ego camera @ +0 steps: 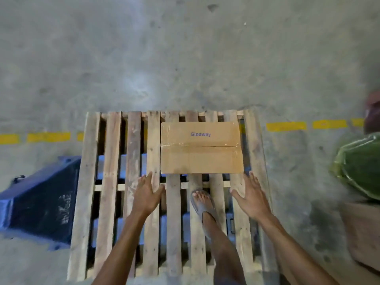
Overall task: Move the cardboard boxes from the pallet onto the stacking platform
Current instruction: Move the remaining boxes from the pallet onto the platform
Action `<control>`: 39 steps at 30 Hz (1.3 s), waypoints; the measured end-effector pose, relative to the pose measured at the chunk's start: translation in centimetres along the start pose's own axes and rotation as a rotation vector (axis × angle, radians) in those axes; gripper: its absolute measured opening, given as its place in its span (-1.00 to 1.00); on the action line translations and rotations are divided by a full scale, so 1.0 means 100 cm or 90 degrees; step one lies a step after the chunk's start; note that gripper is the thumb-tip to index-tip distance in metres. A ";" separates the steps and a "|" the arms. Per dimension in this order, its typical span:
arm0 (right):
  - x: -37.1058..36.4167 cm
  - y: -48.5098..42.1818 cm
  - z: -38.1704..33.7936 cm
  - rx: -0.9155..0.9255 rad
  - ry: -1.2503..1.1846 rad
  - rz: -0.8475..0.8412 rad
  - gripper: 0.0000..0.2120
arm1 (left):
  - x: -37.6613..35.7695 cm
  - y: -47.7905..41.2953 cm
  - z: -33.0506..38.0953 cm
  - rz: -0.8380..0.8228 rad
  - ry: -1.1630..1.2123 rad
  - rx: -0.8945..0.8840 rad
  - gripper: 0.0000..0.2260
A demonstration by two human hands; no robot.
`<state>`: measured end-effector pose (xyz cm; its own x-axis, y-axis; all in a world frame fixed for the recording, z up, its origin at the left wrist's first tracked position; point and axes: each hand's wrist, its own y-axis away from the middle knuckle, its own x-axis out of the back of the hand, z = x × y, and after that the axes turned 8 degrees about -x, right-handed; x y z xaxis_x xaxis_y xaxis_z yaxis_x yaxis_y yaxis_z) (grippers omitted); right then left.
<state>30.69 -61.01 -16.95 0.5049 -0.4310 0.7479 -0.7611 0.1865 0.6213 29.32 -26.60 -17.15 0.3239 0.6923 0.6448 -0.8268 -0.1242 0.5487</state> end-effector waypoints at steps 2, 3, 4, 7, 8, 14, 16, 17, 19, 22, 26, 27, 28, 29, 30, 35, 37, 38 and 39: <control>-0.021 -0.088 0.007 -0.045 -0.036 -0.034 -0.17 | -0.025 -0.076 -0.013 -0.007 0.014 0.039 -0.32; -0.028 -0.122 0.010 -0.066 -0.057 -0.031 -0.14 | -0.034 -0.106 -0.018 -0.005 0.026 0.055 -0.32; -0.041 -0.163 0.016 -0.096 -0.083 -0.028 -0.12 | -0.048 -0.142 -0.026 -0.004 0.043 0.080 -0.30; -0.062 -0.257 0.023 -0.180 -0.180 -0.009 -0.01 | -0.079 -0.227 -0.052 0.016 0.109 0.153 -0.22; -0.069 -0.286 0.028 -0.213 -0.216 -0.010 0.03 | -0.091 -0.252 -0.063 0.018 0.128 0.173 -0.19; -0.107 -0.370 0.040 -0.279 -0.410 -0.082 -0.23 | -0.136 -0.330 -0.090 0.013 0.361 0.228 -0.21; -0.110 -0.366 0.040 -0.284 -0.448 -0.081 -0.38 | -0.141 -0.328 -0.087 0.057 0.371 0.245 -0.22; -0.107 -0.359 0.041 -0.276 -0.464 -0.080 -0.38 | -0.141 -0.321 -0.080 0.076 0.366 0.247 -0.23; -0.093 -0.334 0.044 -0.263 -0.468 -0.053 -0.26 | -0.133 -0.303 -0.062 0.102 0.332 0.251 -0.25; -0.057 -0.273 0.047 -0.268 -0.476 0.018 -0.18 | -0.107 -0.261 -0.023 0.127 0.240 0.227 -0.28; 0.009 -0.157 0.050 -0.291 -0.470 0.142 -0.22 | -0.046 -0.181 0.048 0.150 0.166 0.183 -0.41; 0.026 -0.127 0.050 -0.303 -0.467 0.164 -0.20 | -0.030 -0.158 0.066 0.151 0.151 0.164 -0.50; 0.046 -0.086 0.054 -0.319 -0.465 0.196 -0.18 | -0.009 -0.125 0.087 0.151 0.135 0.127 -0.52; 0.066 -0.049 0.054 -0.338 -0.463 0.215 -0.18 | 0.010 -0.096 0.108 0.150 0.123 0.084 -0.53; 0.073 -0.026 0.058 -0.342 -0.459 0.233 -0.19 | 0.019 -0.079 0.118 0.160 0.116 0.051 -0.56; 0.135 0.162 0.075 -0.394 -0.487 0.316 -0.11 | 0.077 0.057 0.175 0.152 0.087 -0.118 -0.57; 0.143 0.240 0.083 -0.412 -0.497 0.348 -0.18 | 0.087 0.108 0.185 0.140 0.066 -0.167 -0.49; 0.142 0.277 0.090 -0.418 -0.511 0.379 -0.21 | 0.091 0.135 0.190 0.134 0.058 -0.199 -0.47; 0.138 0.326 0.096 -0.435 -0.530 0.408 -0.26 | 0.094 0.167 0.193 0.117 0.053 -0.236 -0.45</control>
<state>8.96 -69.33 11.44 -0.4774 -0.4734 0.7403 -0.2816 0.8805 0.3814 27.44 -35.89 8.39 0.1298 0.7397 0.6603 -0.9818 0.0027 0.1900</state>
